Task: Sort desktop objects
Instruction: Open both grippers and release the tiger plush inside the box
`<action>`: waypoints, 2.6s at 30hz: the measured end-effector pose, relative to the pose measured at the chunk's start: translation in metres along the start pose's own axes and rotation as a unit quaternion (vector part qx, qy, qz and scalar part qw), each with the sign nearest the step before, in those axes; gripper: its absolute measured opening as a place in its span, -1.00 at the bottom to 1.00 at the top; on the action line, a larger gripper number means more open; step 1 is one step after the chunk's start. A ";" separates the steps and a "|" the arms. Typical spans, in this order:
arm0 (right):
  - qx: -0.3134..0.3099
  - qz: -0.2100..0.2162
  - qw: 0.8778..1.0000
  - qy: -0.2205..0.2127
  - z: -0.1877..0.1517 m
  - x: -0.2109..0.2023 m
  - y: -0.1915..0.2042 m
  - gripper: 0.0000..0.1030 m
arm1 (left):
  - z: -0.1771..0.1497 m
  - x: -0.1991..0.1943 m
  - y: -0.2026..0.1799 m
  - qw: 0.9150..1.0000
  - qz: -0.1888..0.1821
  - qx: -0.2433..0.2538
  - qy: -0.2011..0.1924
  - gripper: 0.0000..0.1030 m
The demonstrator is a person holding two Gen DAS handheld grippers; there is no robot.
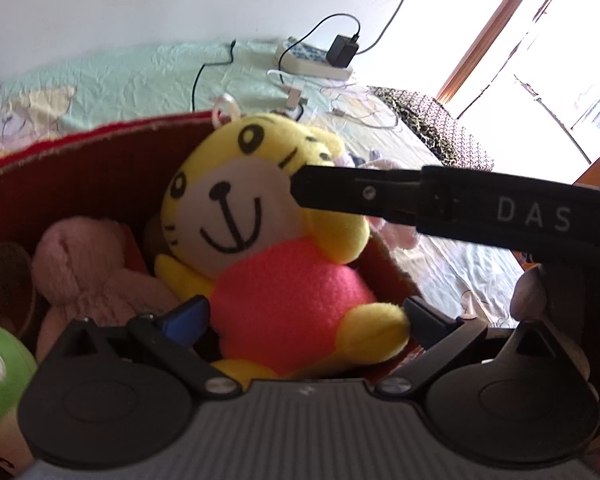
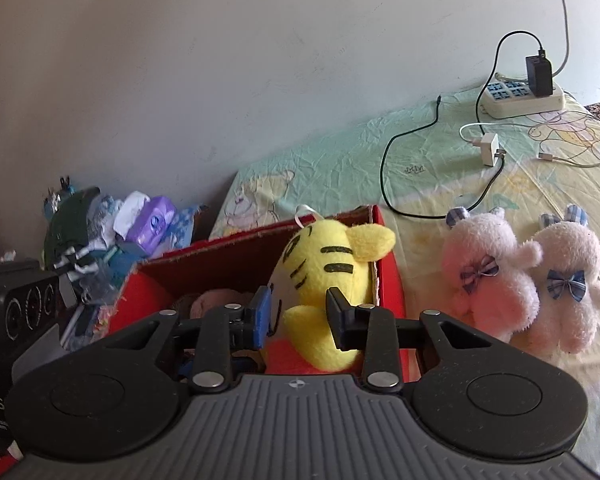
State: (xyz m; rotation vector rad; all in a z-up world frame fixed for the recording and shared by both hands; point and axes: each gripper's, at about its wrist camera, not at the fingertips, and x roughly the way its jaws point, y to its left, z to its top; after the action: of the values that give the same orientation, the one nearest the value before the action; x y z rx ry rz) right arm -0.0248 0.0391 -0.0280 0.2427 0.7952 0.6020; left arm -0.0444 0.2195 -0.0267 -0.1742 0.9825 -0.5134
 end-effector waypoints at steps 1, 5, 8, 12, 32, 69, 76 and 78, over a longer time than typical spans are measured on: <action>-0.003 -0.007 1.000 0.005 0.000 0.002 0.001 -0.33 | -0.002 -0.001 0.002 1.000 0.001 -0.001 0.002 0.97; 0.004 -0.012 1.000 0.020 -0.001 0.007 -0.005 -0.33 | -0.003 0.003 0.004 1.000 0.002 -0.007 0.012 0.97; 0.007 -0.015 1.000 0.025 -0.002 0.008 -0.006 -0.33 | -0.002 0.008 0.005 1.000 0.003 -0.009 0.019 0.97; 0.003 -0.025 0.999 0.032 -0.005 0.011 -0.007 -0.33 | -0.003 0.012 0.005 0.999 0.012 -0.007 0.029 0.97; -0.005 -0.031 1.000 -0.001 -0.013 0.000 -0.007 -0.31 | -0.006 0.009 -0.008 0.999 0.046 0.013 0.025 0.99; 0.043 0.003 0.999 -0.032 -0.047 -0.035 -0.016 -0.35 | -0.029 -0.019 -0.035 0.989 0.143 -0.010 -0.039 0.99; 0.049 0.008 0.998 -0.039 -0.049 -0.036 -0.019 -0.39 | -0.030 -0.019 -0.038 0.987 0.154 -0.008 -0.043 0.99; 0.053 0.009 0.998 -0.040 -0.050 -0.036 -0.021 -0.43 | -0.031 -0.019 -0.040 0.986 0.159 -0.006 -0.044 0.99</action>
State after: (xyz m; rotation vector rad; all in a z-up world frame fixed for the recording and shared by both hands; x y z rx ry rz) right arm -0.0723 0.0001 -0.0495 0.3701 0.7502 0.5650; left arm -0.0913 0.1968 -0.0151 -0.0483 0.9050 -0.2053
